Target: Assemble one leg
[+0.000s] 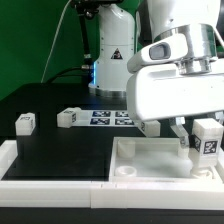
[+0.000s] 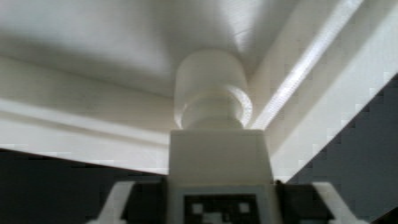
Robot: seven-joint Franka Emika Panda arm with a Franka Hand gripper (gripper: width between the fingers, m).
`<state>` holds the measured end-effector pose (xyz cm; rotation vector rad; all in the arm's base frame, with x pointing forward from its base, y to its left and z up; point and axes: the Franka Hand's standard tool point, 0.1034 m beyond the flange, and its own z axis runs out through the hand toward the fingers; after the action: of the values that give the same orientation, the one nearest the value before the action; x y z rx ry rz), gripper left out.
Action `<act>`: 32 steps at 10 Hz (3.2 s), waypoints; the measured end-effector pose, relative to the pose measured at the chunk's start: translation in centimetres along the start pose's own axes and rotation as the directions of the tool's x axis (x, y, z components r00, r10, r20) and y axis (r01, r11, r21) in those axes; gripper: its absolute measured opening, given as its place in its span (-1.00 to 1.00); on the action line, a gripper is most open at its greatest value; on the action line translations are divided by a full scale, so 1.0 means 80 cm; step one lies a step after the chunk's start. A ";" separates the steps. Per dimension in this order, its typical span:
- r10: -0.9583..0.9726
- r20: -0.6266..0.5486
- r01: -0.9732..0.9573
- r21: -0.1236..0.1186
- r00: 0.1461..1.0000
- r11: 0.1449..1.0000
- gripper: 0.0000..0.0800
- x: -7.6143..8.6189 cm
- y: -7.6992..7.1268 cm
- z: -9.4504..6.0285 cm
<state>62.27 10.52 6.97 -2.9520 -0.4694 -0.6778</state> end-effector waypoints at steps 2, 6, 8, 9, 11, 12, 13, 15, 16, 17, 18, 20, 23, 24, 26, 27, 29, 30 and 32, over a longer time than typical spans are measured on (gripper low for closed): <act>0.002 0.009 -0.002 0.003 1.000 1.000 -0.28 -0.006 -0.001 0.006; 0.131 -0.045 -0.131 -0.004 0.990 0.991 -0.28 -0.006 -0.012 0.016; 0.126 -0.046 -0.126 -0.004 0.991 0.992 -0.07 -0.006 -0.011 0.016; 0.126 -0.046 -0.126 -0.004 0.991 0.992 -0.07 -0.006 -0.011 0.016; 0.126 -0.045 -0.126 -0.004 0.991 0.992 0.51 -0.006 -0.011 0.016; 0.126 -0.045 -0.126 -0.004 0.991 0.992 0.51 -0.006 -0.011 0.016; 0.126 -0.045 -0.126 -0.004 0.991 0.992 0.60 -0.006 -0.011 0.016; 0.125 -0.038 -0.125 -0.002 0.991 0.992 0.62 -0.006 -0.012 0.015; 0.117 -0.016 -0.117 0.003 0.993 0.993 0.62 0.003 -0.012 0.000; 0.113 -0.021 -0.113 0.003 0.993 0.994 0.62 0.009 -0.011 -0.011; 0.111 -0.019 -0.111 0.003 0.994 0.994 0.62 0.013 -0.011 -0.018; 0.112 0.033 -0.113 0.018 0.993 0.993 0.62 0.009 -0.016 -0.015; 0.194 0.234 -0.206 0.030 0.953 0.978 0.62 0.002 -0.021 -0.013; 0.195 0.347 -0.214 0.019 0.917 0.977 0.62 0.010 -0.014 -0.017; 0.161 0.529 -0.206 0.028 0.833 0.978 0.62 0.014 -0.009 -0.023; 0.151 0.576 -0.209 0.036 0.803 0.977 0.62 0.023 -0.008 -0.023; 0.153 0.550 -0.206 0.036 0.821 0.978 0.62 0.029 -0.005 -0.017; 0.152 0.551 -0.206 0.036 0.821 0.978 0.62 0.028 -0.006 -0.015; 0.149 0.520 -0.196 0.037 0.841 0.980 0.62 0.028 -0.006 -0.007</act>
Offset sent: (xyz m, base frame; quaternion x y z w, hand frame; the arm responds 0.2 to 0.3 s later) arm 0.0009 0.0155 -0.0186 0.0207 0.0190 0.0752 0.9968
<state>63.79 11.52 8.49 -3.0105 -0.2423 0.1682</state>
